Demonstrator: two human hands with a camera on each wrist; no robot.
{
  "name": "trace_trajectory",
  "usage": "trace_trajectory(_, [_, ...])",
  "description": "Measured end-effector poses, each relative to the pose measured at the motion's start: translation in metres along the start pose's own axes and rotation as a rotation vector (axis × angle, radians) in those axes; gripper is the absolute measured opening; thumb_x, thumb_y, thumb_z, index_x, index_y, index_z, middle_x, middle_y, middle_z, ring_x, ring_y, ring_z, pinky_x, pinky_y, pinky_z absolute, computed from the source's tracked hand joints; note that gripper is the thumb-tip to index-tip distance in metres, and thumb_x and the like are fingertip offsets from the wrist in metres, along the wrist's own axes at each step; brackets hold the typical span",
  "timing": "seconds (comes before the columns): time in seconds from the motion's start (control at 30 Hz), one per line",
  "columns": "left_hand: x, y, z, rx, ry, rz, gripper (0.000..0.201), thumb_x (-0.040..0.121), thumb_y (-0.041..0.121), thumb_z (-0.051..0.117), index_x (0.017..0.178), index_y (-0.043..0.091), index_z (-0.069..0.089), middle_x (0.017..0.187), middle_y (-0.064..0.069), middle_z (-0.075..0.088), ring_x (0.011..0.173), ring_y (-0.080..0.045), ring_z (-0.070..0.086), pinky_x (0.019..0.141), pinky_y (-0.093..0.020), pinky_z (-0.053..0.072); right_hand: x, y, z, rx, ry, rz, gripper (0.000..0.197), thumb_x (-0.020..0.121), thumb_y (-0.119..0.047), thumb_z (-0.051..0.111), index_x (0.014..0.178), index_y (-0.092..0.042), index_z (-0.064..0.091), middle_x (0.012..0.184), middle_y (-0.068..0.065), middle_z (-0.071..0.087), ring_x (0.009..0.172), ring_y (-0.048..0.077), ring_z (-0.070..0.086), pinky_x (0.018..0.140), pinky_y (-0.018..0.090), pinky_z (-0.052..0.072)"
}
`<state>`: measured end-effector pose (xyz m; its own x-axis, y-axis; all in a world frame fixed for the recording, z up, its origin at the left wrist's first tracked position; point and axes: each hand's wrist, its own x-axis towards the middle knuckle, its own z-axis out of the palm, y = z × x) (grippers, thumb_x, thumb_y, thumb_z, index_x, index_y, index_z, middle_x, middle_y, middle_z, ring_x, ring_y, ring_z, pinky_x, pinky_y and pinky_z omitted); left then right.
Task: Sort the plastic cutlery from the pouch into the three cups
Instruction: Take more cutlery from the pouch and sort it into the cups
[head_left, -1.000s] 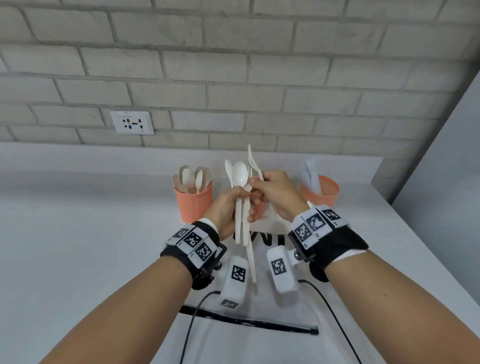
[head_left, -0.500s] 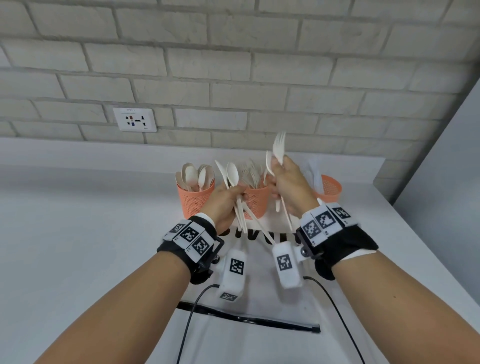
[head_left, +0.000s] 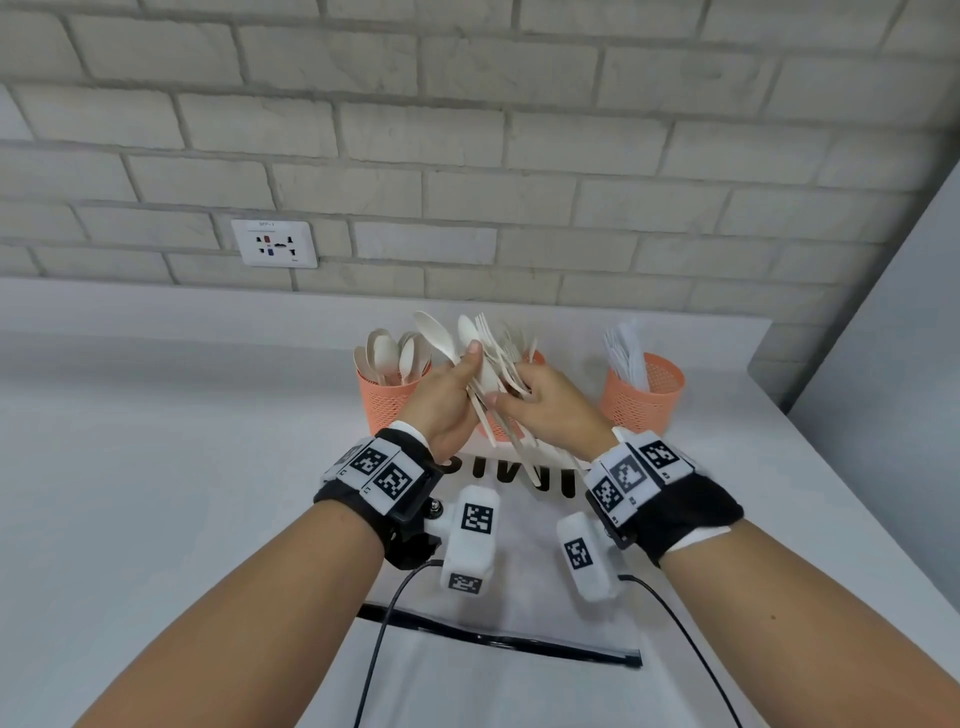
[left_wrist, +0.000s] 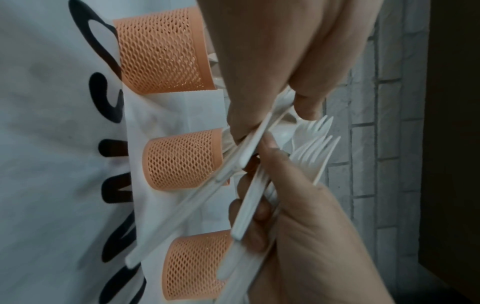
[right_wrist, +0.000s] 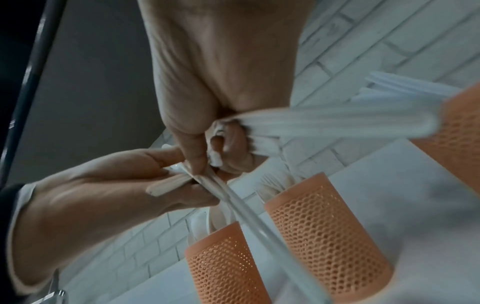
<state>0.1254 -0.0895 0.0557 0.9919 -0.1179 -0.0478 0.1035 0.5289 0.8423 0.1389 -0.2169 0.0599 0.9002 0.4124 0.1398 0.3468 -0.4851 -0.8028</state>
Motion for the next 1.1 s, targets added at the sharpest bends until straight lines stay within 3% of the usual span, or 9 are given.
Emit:
trace_trajectory(0.1, [-0.001,0.001,0.0,0.026,-0.028,-0.008,0.035,0.1,0.012,0.034,0.129,-0.005,0.046,0.123,-0.024,0.058,0.109,-0.03,0.061,0.086,-0.034,0.055,-0.001,0.006,-0.001,0.191,0.013,0.099,0.026,0.09,-0.019,0.06,0.107,0.0,0.062,0.099,0.021,0.07,0.088,0.031,0.069,0.081,0.041,0.057])
trace_trajectory(0.17, [-0.003,0.0,0.002,0.031,-0.06,0.008,0.031,0.099,0.008,0.035,0.126,-0.001,0.048,0.114,-0.019,0.062,0.101,-0.027,0.064,0.081,-0.034,0.057,-0.001,0.008,-0.002,0.309,-0.006,0.138,0.027,0.089,-0.021,0.061,0.107,-0.001,0.062,0.09,0.013,0.071,0.077,0.02,0.071,0.068,0.034,0.06])
trace_trajectory(0.27, [-0.005,-0.002,0.005,0.002,-0.079,0.017,0.023,0.099,0.01,0.037,0.11,0.014,0.057,0.099,-0.009,0.07,0.088,-0.021,0.069,0.079,-0.037,0.057,-0.001,0.008,-0.001,0.412,-0.01,0.157,0.022,0.091,-0.019,0.059,0.104,-0.002,0.062,0.058,-0.008,0.065,0.05,0.0,0.061,0.046,0.013,0.046])
trace_trajectory(0.43, [0.004,0.003,-0.005,0.001,0.058,0.04,0.029,0.096,0.0,0.042,0.124,0.002,0.046,0.103,-0.019,0.063,0.092,-0.027,0.065,0.079,-0.038,0.056,0.006,0.006,-0.003,0.275,0.03,0.139,0.02,0.089,-0.031,0.06,0.102,-0.017,0.06,0.063,-0.016,0.061,0.054,-0.005,0.056,0.047,0.013,0.04])
trace_trajectory(0.5, [0.009,0.006,-0.014,-0.036,0.104,0.007,0.038,0.095,0.0,0.042,0.133,0.003,0.038,0.095,-0.015,0.063,0.084,-0.024,0.068,0.073,-0.037,0.058,0.016,0.006,-0.014,0.27,0.114,0.164,0.021,0.094,-0.038,0.049,0.105,-0.021,0.054,0.08,-0.011,0.059,0.069,0.002,0.055,0.057,0.019,0.042])
trace_trajectory(0.6, [0.013,0.01,-0.026,-0.034,0.132,-0.024,0.047,0.094,-0.002,0.044,0.139,-0.001,0.033,0.091,-0.011,0.062,0.072,-0.014,0.071,0.064,-0.031,0.06,0.039,0.008,-0.034,0.534,0.341,0.134,0.014,0.099,-0.032,0.039,0.094,-0.023,0.048,0.065,-0.004,0.039,0.053,0.008,0.039,0.051,0.021,0.035])
trace_trajectory(0.77, [0.016,0.017,-0.038,0.061,0.112,0.063,0.031,0.09,-0.012,0.043,0.117,0.002,0.047,0.087,-0.008,0.059,0.067,-0.009,0.068,0.075,-0.028,0.056,0.077,0.009,-0.05,0.484,0.724,-0.114,0.011,0.101,-0.026,0.035,0.105,-0.017,0.041,0.07,-0.006,0.039,0.06,0.007,0.041,0.057,0.007,0.039])
trace_trajectory(0.93, [0.017,0.022,-0.046,0.094,0.123,0.089,0.027,0.084,-0.02,0.043,0.094,0.003,0.053,0.084,-0.008,0.06,0.068,-0.009,0.067,0.082,-0.029,0.052,0.1,0.029,-0.036,0.452,0.652,-0.081,0.012,0.1,-0.026,0.036,0.104,-0.017,0.043,0.073,-0.004,0.044,0.067,0.009,0.049,0.06,0.005,0.043])
trace_trajectory(1.1, [0.015,0.026,-0.049,0.09,0.08,0.063,0.035,0.08,-0.027,0.04,0.093,0.004,0.054,0.087,-0.009,0.061,0.082,-0.016,0.065,0.082,-0.027,0.054,0.1,0.05,-0.018,0.276,0.41,0.058,0.014,0.095,-0.033,0.047,0.104,-0.023,0.046,0.079,-0.004,0.053,0.068,0.011,0.054,0.057,0.024,0.042])
